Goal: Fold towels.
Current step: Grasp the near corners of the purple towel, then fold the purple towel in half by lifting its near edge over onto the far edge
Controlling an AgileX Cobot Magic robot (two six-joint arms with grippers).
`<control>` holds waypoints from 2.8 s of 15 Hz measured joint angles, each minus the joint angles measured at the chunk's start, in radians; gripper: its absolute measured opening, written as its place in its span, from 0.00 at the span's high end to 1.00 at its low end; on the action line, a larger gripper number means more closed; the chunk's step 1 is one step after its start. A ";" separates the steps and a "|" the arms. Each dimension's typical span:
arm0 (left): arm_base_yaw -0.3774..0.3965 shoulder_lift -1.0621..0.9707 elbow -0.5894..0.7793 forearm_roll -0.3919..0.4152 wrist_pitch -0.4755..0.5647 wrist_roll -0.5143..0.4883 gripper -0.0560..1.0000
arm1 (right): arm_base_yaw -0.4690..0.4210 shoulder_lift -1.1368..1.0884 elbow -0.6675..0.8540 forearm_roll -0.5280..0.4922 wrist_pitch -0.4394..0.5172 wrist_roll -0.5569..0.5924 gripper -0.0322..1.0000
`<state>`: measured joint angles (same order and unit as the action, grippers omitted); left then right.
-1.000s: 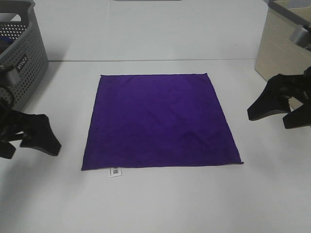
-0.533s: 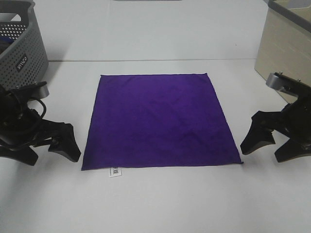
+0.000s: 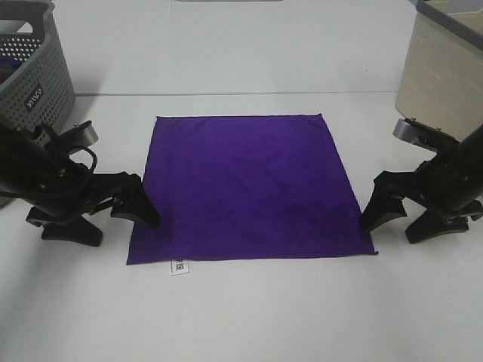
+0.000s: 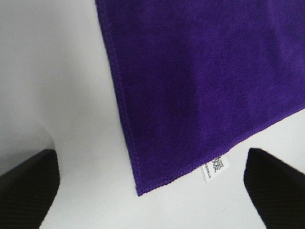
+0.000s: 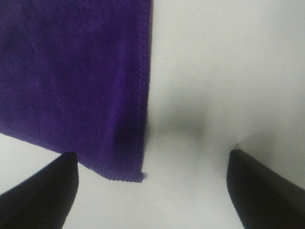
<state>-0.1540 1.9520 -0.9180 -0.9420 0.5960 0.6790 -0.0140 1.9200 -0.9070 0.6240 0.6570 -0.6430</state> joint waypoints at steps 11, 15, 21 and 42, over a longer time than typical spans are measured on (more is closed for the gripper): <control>0.000 0.011 -0.005 0.003 0.019 0.046 0.01 | 0.000 0.096 -0.085 0.075 0.078 -0.022 0.18; 0.000 0.011 -0.010 0.029 0.030 0.047 0.01 | 0.000 0.097 -0.085 0.076 0.078 -0.022 0.18; -0.005 0.011 -0.010 0.028 0.025 0.047 0.03 | 0.000 0.114 -0.085 0.153 0.078 -0.021 0.19; -0.153 0.216 -0.352 0.160 0.237 -0.126 0.94 | 0.185 0.150 -0.147 0.073 0.065 0.074 0.96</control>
<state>-0.3070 2.1680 -1.2700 -0.7820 0.8330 0.5530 0.1710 2.0700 -1.0540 0.6970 0.7220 -0.5690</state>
